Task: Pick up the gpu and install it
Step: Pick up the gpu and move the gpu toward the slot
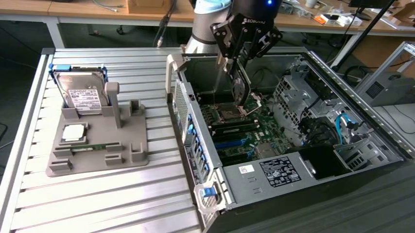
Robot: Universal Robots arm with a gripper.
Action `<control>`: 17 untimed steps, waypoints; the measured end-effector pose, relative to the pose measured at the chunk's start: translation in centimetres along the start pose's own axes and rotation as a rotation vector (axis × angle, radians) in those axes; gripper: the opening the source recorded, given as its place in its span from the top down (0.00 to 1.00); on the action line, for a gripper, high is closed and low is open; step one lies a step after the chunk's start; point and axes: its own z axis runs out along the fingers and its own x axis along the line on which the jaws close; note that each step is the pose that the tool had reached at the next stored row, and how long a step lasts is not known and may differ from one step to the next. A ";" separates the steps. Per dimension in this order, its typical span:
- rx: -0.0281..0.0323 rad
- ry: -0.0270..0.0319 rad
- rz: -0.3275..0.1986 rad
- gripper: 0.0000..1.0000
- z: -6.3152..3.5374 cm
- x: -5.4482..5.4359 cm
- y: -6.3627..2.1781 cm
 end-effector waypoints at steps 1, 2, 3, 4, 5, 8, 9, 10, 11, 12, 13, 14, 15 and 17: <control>0.0001 0.0000 0.000 0.73 0.04 -0.1 0.01; 0.0001 0.0001 0.000 0.73 0.10 -0.3 0.02; 0.0001 0.0001 0.000 0.73 0.16 -0.4 0.03; 0.0001 0.0001 0.000 0.73 0.23 -0.6 0.04; 0.0001 0.0001 0.000 0.73 0.30 -0.7 0.05; 0.0002 0.0002 0.000 0.73 0.52 -1.3 0.09; 0.0003 0.0003 0.000 0.73 0.59 -1.5 0.11; 0.0005 0.0004 0.000 0.73 0.71 -2.0 0.14; 0.0005 0.0005 0.000 0.73 0.78 -2.2 0.15; 0.0006 0.0005 0.000 0.73 0.86 -2.4 0.17; 0.0007 0.0004 0.000 0.73 0.99 -2.7 0.19; 0.0008 0.0004 0.000 0.73 1.07 -2.9 0.20; 0.0010 0.0004 0.000 0.73 1.17 -3.1 0.22; 0.0012 0.0005 0.000 0.73 1.40 -3.6 0.25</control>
